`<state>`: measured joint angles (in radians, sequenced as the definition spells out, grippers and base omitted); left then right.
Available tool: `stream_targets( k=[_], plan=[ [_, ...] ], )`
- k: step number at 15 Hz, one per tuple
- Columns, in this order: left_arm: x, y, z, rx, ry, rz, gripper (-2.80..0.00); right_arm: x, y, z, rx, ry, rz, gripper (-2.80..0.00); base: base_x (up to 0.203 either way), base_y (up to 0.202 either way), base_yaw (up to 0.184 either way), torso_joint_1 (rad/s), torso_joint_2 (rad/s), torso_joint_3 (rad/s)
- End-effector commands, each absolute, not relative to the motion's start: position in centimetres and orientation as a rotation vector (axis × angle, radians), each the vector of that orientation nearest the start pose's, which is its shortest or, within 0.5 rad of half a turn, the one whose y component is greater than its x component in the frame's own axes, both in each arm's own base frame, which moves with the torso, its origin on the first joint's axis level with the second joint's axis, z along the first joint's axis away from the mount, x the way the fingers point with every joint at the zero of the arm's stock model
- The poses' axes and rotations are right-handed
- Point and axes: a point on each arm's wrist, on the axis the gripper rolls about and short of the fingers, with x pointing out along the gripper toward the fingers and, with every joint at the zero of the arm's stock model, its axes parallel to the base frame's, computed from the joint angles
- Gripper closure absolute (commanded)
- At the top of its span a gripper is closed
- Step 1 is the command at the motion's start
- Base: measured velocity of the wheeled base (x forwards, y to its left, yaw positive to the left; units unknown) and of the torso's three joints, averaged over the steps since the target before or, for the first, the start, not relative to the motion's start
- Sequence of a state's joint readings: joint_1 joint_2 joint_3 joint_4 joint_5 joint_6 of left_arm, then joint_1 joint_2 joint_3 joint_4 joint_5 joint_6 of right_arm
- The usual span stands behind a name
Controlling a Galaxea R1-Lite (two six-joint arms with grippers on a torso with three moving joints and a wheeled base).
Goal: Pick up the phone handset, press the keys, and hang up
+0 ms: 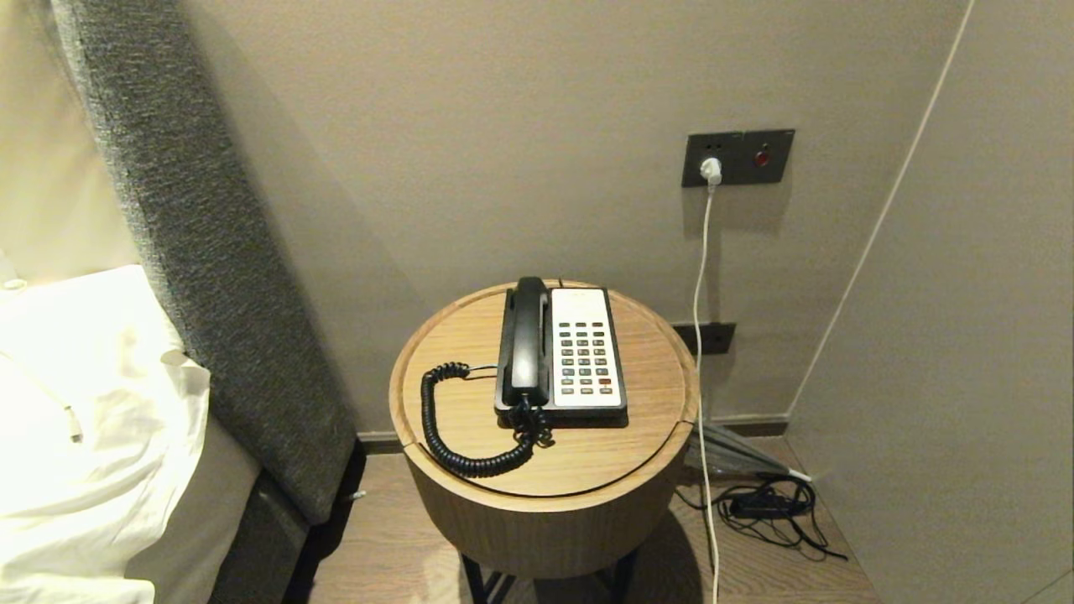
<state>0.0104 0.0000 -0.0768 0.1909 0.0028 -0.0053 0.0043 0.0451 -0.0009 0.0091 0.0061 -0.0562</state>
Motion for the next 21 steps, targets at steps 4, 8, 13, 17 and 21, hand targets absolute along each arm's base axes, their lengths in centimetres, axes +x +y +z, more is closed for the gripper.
stream_targets(
  k=[4,8,13,17,21],
  plan=[
    [-2.97,-0.02,7.69,0.004,0.117,0.014,0.0,-1.92,0.0,7.56,-0.057,0.056,0.012,0.0,0.0,0.0,0.0,0.001,0.01,0.158],
    [-2.97,-0.02,7.69,0.004,0.117,0.014,0.0,-1.92,0.0,7.55,-0.057,0.056,0.012,0.0,0.0,0.0,0.0,0.0,0.0,0.026],
    [-2.97,-0.02,7.69,0.004,0.117,0.014,0.0,-1.92,0.0,7.54,-0.06,0.058,0.012,0.0,0.0,0.0,0.0,0.0,0.0,0.0],
    [-2.97,-0.02,7.69,0.004,0.117,0.014,0.0,-1.92,0.01,7.57,-0.061,0.055,0.013,0.0,0.0,0.0,0.0,0.0,0.0,0.0],
    [-2.97,-0.02,7.69,0.004,0.117,0.014,0.0,-1.92,0.0,7.57,-0.058,0.055,0.012,0.0,0.0,0.0,0.0,0.0,0.0,0.0]
  ],
)
